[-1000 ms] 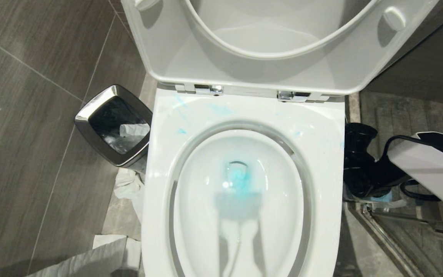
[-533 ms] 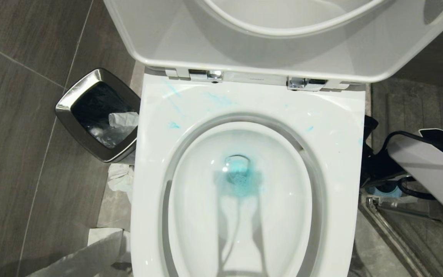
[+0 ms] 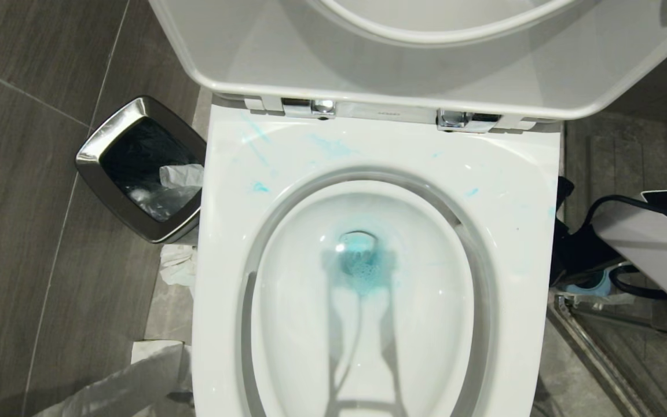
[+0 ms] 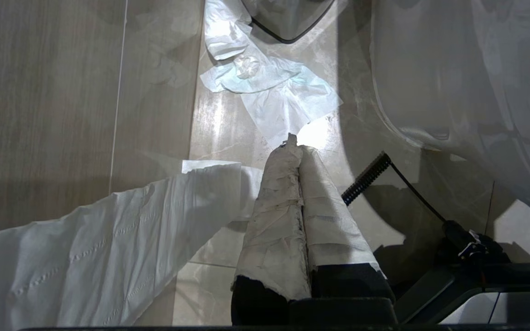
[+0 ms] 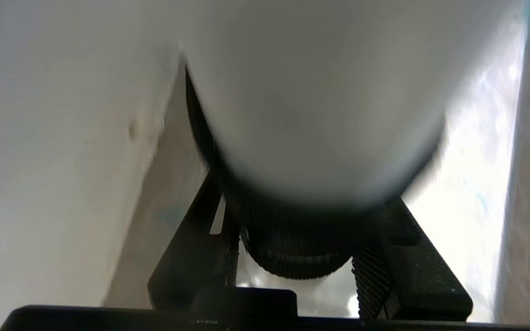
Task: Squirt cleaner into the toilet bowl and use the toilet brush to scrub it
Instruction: Place the cleaning agent on the floor
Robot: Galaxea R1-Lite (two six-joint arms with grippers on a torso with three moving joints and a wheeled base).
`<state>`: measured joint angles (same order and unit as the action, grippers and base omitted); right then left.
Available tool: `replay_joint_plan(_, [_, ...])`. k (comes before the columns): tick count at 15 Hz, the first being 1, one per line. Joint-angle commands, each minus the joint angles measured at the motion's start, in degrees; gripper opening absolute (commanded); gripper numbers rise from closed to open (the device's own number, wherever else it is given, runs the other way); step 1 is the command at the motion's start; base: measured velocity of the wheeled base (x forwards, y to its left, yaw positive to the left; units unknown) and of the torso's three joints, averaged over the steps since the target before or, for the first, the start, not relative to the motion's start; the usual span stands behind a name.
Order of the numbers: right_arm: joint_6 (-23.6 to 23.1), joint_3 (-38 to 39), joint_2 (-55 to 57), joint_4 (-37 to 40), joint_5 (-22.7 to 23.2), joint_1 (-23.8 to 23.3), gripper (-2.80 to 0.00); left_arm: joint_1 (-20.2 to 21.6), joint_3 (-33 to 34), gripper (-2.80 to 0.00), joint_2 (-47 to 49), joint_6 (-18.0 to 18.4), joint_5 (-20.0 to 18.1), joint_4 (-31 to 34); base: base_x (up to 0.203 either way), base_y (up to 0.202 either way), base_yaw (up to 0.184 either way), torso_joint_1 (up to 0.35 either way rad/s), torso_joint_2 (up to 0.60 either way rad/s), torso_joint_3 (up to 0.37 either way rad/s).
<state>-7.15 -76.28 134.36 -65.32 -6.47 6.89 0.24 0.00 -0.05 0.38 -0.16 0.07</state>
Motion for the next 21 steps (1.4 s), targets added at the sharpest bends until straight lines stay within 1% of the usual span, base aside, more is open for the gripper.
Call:
replay_joint_plan(1, [0.02, 3.56, -1.99, -1.37, -0.05, 0.06, -2.80, 0.02, 0.09, -2.80, 0.05, -0.02, -0.02, 0.01, 0.000, 0.000, 0.000, 0.000, 0.00, 0.000])
replay_joint_plan(5, [0.37, 13.48, -2.40, -9.32, -0.12, 0.06, -2.80, 0.02, 0.09, -2.80, 0.05, -0.02, -0.02, 0.01, 0.000, 0.000, 0.000, 0.000, 0.00, 0.000])
replay_joint_plan(7, [0.39, 14.41, -0.84, -12.14, -0.12, 0.06, -2.80, 0.02, 0.09, -2.80, 0.05, -0.02, -0.02, 0.01, 0.000, 0.000, 0.000, 0.000, 0.00, 0.000])
replay_joint_plan(9, [0.39, 13.70, 0.23, -12.98, -0.12, 0.14, -2.80, 0.02, 0.09, -2.80, 0.05, -0.02, -0.02, 0.01, 0.000, 0.000, 0.000, 0.000, 0.00, 0.000])
replay_joint_plan(15, [0.47, 6.58, 3.14, -12.81, -0.21, 0.41, -2.80, 0.02, 0.09, -2.80, 0.05, -0.02, -0.02, 0.01, 0.000, 0.000, 0.000, 0.000, 0.00, 0.000])
replay_joint_plan(21, [1.00, 6.40, 3.36, -12.81, -0.38, 0.50, -2.80, 0.02, 0.09, -2.80, 0.05, -0.02, -0.02, 0.01, 0.000, 0.000, 0.000, 0.000, 0.00, 0.000])
